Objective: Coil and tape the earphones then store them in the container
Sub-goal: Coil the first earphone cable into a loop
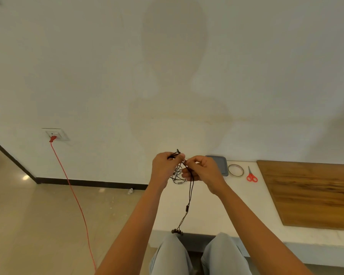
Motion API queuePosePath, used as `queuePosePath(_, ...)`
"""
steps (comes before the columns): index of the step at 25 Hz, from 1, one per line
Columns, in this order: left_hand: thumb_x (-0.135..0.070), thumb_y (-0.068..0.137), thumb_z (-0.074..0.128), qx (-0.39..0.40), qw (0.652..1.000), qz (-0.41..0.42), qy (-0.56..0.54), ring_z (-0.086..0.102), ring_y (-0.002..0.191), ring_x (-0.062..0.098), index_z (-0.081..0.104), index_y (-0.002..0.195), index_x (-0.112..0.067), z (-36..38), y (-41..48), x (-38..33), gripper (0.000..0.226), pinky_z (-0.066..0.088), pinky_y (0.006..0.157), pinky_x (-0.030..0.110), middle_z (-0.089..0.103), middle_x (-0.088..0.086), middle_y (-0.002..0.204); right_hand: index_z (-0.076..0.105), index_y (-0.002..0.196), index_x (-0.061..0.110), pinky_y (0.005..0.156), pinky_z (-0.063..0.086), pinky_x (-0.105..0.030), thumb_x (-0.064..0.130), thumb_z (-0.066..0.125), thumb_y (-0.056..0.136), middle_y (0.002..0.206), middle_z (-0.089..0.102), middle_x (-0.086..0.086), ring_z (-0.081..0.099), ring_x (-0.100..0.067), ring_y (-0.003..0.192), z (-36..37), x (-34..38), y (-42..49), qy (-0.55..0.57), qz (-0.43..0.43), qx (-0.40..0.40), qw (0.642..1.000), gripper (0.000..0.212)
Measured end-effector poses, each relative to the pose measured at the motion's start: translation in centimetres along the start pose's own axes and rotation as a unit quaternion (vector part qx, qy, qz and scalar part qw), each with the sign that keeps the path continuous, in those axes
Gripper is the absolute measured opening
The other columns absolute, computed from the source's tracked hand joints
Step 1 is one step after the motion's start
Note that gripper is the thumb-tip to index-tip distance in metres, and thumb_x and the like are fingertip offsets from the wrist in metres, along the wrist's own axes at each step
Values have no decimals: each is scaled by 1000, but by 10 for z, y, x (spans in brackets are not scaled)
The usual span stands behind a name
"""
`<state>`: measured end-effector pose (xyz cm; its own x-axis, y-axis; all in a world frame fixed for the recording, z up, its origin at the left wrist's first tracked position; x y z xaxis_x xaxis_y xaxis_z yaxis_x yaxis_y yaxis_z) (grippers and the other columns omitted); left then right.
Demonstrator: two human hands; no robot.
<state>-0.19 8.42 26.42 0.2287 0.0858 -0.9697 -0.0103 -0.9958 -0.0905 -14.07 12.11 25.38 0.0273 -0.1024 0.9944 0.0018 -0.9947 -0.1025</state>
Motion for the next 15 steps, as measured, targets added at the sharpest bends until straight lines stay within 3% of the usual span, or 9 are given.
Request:
queuePosePath(3, -33, 84, 70, -56, 996, 56, 46, 38, 51, 14, 65, 70, -9, -11, -1, -15, 27, 34, 56, 32, 44, -2, 52, 57, 96, 3, 64, 60, -37, 9, 50, 96, 84, 72, -20, 71, -31, 69, 8, -1, 0, -3, -13, 27, 1000, 10)
queuePosePath(8, -35, 87, 67, -155, 979, 134, 21, 41, 55, 12, 70, 82, -13, -56, 10, -45, 22, 36, 57, 29, 49, 0, 59, 57, 92, 1, 87, 53, -37, 6, 44, 91, 92, 70, -15, 68, -30, 91, 21, -29, -18, -61, -26, 234, 970, 13)
queuePosePath(10, -31, 87, 68, -155, 977, 146, 19, 36, 53, 8, 70, 86, -13, -66, 13, -55, 19, 31, 53, 19, 43, -4, 57, 63, 89, 6, 94, 50, -35, 17, 47, 92, 97, 72, -11, 68, -25, 97, 10, -47, -19, -87, -7, 218, 972, 20)
queuePosePath(13, -31, 89, 66, -155, 972, 176, 30, 37, 54, 9, 69, 83, -11, -64, 6, -64, 21, 32, 54, 19, 44, -1, 58, 74, 75, 13, 97, 40, -24, 44, 33, 100, 100, 74, 4, 65, -11, 99, -13, -71, -7, -207, 62, 148, 965, 57)
queuePosePath(15, -32, 90, 64, -176, 968, 181, -3, 40, 58, 11, 69, 83, -11, -69, 5, -69, 22, 36, 57, 24, 46, 2, 60, 76, 69, 16, 99, 42, -34, 53, 33, 97, 97, 74, 3, 66, -15, 98, -24, -95, -2, -306, 107, 147, 934, 64)
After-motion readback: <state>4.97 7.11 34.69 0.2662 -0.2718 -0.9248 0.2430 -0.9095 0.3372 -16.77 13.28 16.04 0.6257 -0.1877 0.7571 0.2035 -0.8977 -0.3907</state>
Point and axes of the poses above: each hand's wrist, its own y-axis towards the middle knuckle, its own z-axis out of the palm, x = y × z, the point moved 8 cm from there along y, towards the middle knuckle
